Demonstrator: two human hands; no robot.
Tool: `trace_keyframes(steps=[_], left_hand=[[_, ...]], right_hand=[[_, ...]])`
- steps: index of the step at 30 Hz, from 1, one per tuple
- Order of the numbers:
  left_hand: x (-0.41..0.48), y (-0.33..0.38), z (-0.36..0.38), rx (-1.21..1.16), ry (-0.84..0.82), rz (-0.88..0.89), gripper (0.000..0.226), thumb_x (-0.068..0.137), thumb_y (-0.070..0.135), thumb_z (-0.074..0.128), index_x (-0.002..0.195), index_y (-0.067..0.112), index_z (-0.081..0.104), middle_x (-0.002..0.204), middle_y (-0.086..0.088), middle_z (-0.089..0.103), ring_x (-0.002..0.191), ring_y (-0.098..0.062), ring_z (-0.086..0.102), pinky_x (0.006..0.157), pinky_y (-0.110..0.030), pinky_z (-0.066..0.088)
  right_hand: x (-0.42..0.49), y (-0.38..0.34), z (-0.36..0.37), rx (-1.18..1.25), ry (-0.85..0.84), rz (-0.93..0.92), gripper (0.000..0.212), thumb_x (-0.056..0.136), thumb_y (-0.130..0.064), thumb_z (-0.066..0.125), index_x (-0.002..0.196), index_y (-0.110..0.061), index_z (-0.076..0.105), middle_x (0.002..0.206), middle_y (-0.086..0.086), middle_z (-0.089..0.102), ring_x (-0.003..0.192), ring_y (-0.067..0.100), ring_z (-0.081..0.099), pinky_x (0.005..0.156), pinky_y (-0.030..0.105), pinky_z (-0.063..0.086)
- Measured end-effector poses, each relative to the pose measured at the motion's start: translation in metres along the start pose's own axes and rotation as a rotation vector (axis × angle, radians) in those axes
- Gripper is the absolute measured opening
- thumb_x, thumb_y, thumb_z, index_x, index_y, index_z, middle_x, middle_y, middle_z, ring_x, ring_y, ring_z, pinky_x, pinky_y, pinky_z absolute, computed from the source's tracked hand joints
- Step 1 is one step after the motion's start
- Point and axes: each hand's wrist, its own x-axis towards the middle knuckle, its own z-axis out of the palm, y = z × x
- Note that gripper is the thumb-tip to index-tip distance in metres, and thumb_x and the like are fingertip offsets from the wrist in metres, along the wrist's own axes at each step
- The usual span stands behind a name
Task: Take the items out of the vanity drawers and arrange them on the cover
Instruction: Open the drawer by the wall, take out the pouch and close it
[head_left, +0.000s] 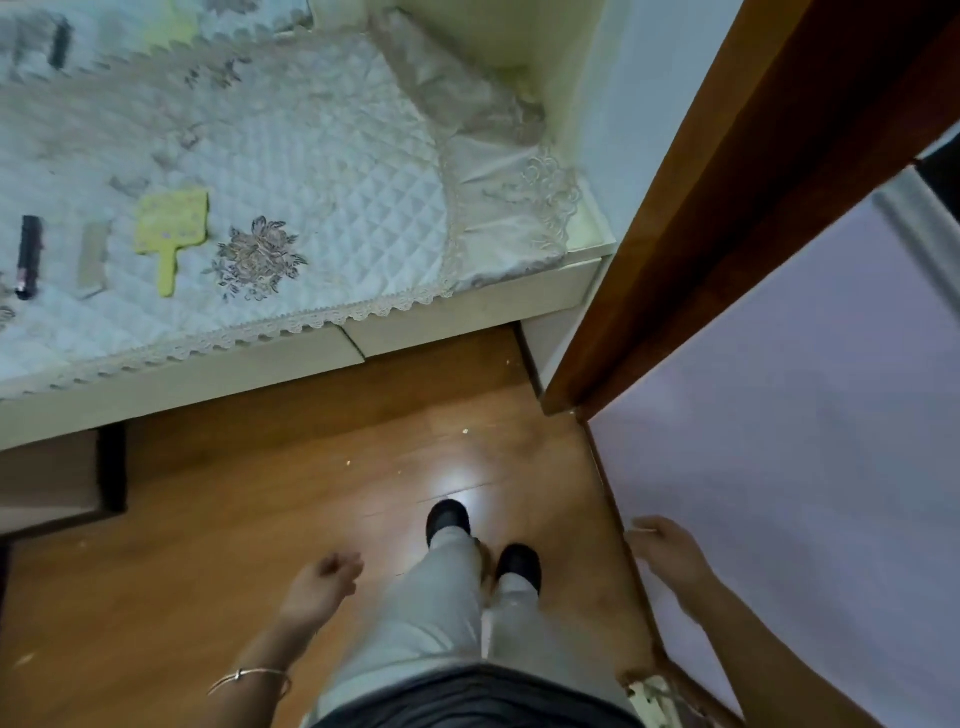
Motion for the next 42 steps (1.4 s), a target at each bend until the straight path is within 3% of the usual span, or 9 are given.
trace_keyframes(steps=[3, 8, 10, 14, 18, 29, 35, 39, 42], left_hand=[[0.014, 0.001, 0.001, -0.04, 0.036, -0.096, 0.012, 0.093, 0.012, 0.047, 0.091, 0.005, 0.056, 0.087, -0.006, 0.053, 0.074, -0.019, 0.052, 0.057, -0.022, 0.034], [0.045, 0.031, 0.012, -0.103, 0.01, -0.17, 0.02, 0.093, 0.003, 0.044, 0.073, 0.006, 0.049, 0.072, -0.007, 0.047, 0.06, -0.016, 0.041, 0.037, -0.01, 0.037], [0.054, 0.047, 0.016, -0.096, -0.003, -0.16, 0.022, 0.092, 0.004, 0.045, 0.072, 0.008, 0.051, 0.073, -0.007, 0.05, 0.062, -0.017, 0.043, 0.044, -0.016, 0.038], [0.068, 0.087, 0.01, -0.158, 0.009, -0.075, 0.01, 0.094, 0.011, 0.045, 0.093, 0.005, 0.054, 0.086, -0.008, 0.055, 0.079, -0.021, 0.051, 0.054, -0.019, 0.04], [0.074, 0.105, 0.004, -0.185, 0.047, -0.05, 0.02, 0.094, 0.02, 0.045, 0.106, 0.007, 0.056, 0.104, -0.008, 0.059, 0.091, -0.022, 0.057, 0.064, -0.021, 0.04], [0.077, 0.124, 0.049, -0.379, 0.123, -0.209, 0.012, 0.093, 0.009, 0.046, 0.087, 0.008, 0.056, 0.099, -0.013, 0.057, 0.085, -0.022, 0.053, 0.058, -0.019, 0.037], [0.145, 0.167, 0.058, -0.48, 0.075, -0.166, 0.012, 0.092, 0.014, 0.047, 0.1, 0.013, 0.055, 0.107, -0.009, 0.058, 0.093, -0.022, 0.056, 0.076, -0.031, 0.04], [0.195, 0.188, 0.06, -0.667, 0.086, -0.116, 0.027, 0.093, 0.012, 0.045, 0.12, 0.011, 0.048, 0.107, -0.006, 0.056, 0.101, -0.021, 0.053, 0.085, -0.033, 0.042], [0.221, 0.195, 0.053, -0.883, 0.068, -0.134, 0.019, 0.095, 0.008, 0.039, 0.084, 0.021, 0.048, 0.092, 0.004, 0.058, 0.091, -0.011, 0.055, 0.085, -0.027, 0.042]], right_hand=[[0.015, -0.018, 0.003, -0.015, -0.06, 0.011, 0.023, 0.094, -0.006, 0.047, 0.113, 0.003, 0.055, 0.108, 0.012, 0.049, 0.088, 0.027, 0.053, 0.075, 0.019, 0.048], [0.019, -0.046, 0.011, -0.169, -0.104, -0.005, 0.02, 0.091, -0.016, 0.052, 0.108, -0.008, 0.059, 0.111, 0.014, 0.058, 0.101, 0.025, 0.054, 0.091, 0.035, 0.041], [0.02, -0.056, 0.01, -0.218, -0.135, 0.017, 0.02, 0.091, -0.017, 0.051, 0.106, -0.01, 0.062, 0.119, 0.013, 0.058, 0.111, 0.028, 0.054, 0.093, 0.033, 0.04], [0.034, -0.099, -0.005, -0.195, -0.157, -0.009, 0.015, 0.089, -0.01, 0.051, 0.092, -0.007, 0.066, 0.085, 0.007, 0.06, 0.089, 0.025, 0.056, 0.071, 0.029, 0.04], [0.053, -0.141, -0.015, -0.195, -0.207, -0.096, 0.009, 0.092, -0.014, 0.05, 0.099, -0.014, 0.054, 0.099, 0.005, 0.053, 0.099, 0.025, 0.053, 0.084, 0.029, 0.038], [0.114, -0.227, 0.013, -0.391, -0.325, -0.155, 0.007, 0.087, -0.016, 0.055, 0.087, -0.021, 0.061, 0.105, 0.008, 0.061, 0.1, 0.023, 0.057, 0.083, 0.031, 0.043], [0.144, -0.252, 0.051, -0.19, -0.31, -0.113, 0.015, 0.091, -0.01, 0.049, 0.095, -0.001, 0.061, 0.097, 0.027, 0.059, 0.07, 0.012, 0.05, 0.058, 0.021, 0.036], [0.169, -0.259, 0.075, 0.158, -0.285, 0.032, 0.021, 0.094, -0.017, 0.047, 0.112, -0.013, 0.054, 0.107, 0.008, 0.058, 0.099, 0.02, 0.056, 0.087, 0.031, 0.044], [0.183, -0.26, 0.082, 0.431, -0.314, 0.1, 0.011, 0.094, -0.017, 0.046, 0.097, -0.017, 0.056, 0.091, -0.002, 0.057, 0.106, 0.019, 0.055, 0.098, 0.033, 0.039]])
